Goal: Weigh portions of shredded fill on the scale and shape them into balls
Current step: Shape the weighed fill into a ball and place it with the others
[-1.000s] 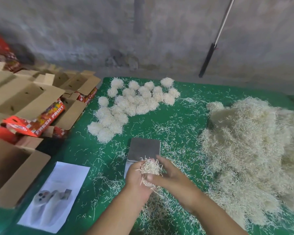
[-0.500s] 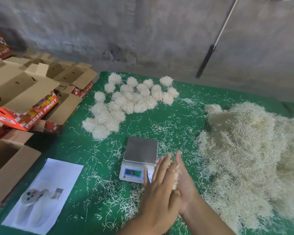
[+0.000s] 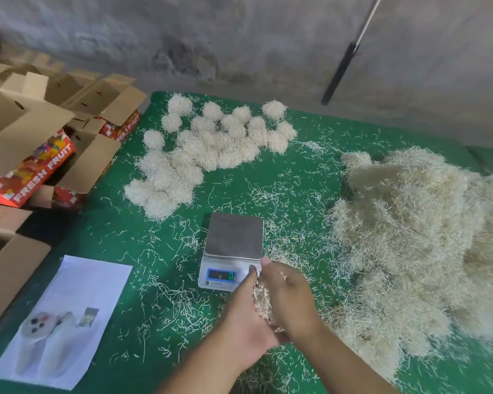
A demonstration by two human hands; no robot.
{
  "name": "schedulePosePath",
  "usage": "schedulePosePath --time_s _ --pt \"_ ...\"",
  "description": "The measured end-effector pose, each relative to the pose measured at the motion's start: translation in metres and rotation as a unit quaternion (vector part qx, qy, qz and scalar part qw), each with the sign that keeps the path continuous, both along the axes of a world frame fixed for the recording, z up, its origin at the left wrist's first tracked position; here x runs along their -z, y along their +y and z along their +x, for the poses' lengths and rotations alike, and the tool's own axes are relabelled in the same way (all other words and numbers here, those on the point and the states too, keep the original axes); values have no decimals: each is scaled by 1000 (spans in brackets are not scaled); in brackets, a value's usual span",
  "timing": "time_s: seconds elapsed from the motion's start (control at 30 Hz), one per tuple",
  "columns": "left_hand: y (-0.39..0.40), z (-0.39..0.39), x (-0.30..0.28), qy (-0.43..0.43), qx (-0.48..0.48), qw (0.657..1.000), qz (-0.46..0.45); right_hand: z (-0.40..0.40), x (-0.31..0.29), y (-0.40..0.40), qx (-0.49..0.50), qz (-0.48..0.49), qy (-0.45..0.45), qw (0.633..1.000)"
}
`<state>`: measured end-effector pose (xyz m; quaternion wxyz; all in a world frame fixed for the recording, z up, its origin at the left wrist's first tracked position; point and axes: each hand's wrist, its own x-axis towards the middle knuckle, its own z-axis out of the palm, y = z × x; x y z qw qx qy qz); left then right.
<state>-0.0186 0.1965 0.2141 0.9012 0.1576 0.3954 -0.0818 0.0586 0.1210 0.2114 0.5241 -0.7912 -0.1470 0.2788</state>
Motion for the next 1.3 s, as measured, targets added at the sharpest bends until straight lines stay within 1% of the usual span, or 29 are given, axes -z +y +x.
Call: schedulePosePath --time_s 0.07,0.13,0.17,0.23,0.3,0.37,0.43,0.5,0.53,0.57,0.6,0.63,0.67,0.7,0.73,0.8,0.83,0.9,0.97,1.0,1.1,1.17,1.3 --pt "-6 8 12 49 -42 995 70 -7 16 -2 -18 -29 -68 997" --pt "-9 10 23 62 -68 989 117 -15 33 -3 -33 -51 -83 995" --pt "-9 10 27 64 -67 986 141 -17 39 -4 -36 -60 -77 995" --pt "-5 8 35 67 -39 983 165 -17 48 -7 -29 -77 -47 996" --pt "3 7 43 37 -2 990 138 -13 57 -11 -11 -92 -13 996" --pt "9 8 52 -6 55 991 122 -10 64 -11 -7 -134 16 991" --pt "12 8 65 -47 120 982 137 -3 69 -13 15 -154 93 984" --pt "14 8 83 -51 149 970 185 6 69 -20 38 -168 169 970" --pt "17 9 93 -37 157 959 233 9 68 -25 52 -167 199 964" --pt "23 11 103 -21 173 936 306 11 71 -31 71 -165 216 960" --pt "29 15 116 0 195 896 398 15 72 -39 92 -165 226 956" --pt "36 18 129 19 213 845 489 14 76 -42 109 -162 228 954" --pt "44 23 139 34 218 800 558 15 77 -47 124 -158 224 954" --pt "50 26 149 43 215 769 601 14 78 -53 137 -155 224 952" --pt "54 29 158 44 214 746 629 14 79 -59 153 -155 227 949" --pt "61 35 173 41 239 693 679 13 80 -73 179 -159 233 943" --pt "63 37 179 41 257 666 699 12 80 -80 192 -160 235 939" --pt "69 38 190 41 286 625 725 12 81 -93 210 -158 241 934" --pt "78 34 197 52 302 597 742 13 82 -103 224 -157 245 930" --pt "84 30 199 60 304 591 745 14 82 -107 231 -156 248 928" --pt "108 13 201 94 287 594 746 14 81 -114 239 -154 252 925" --pt "127 -4 199 138 267 591 748 14 83 -117 244 -152 255 923" --pt "168 -50 197 262 232 571 743 15 87 -116 240 -154 260 922"
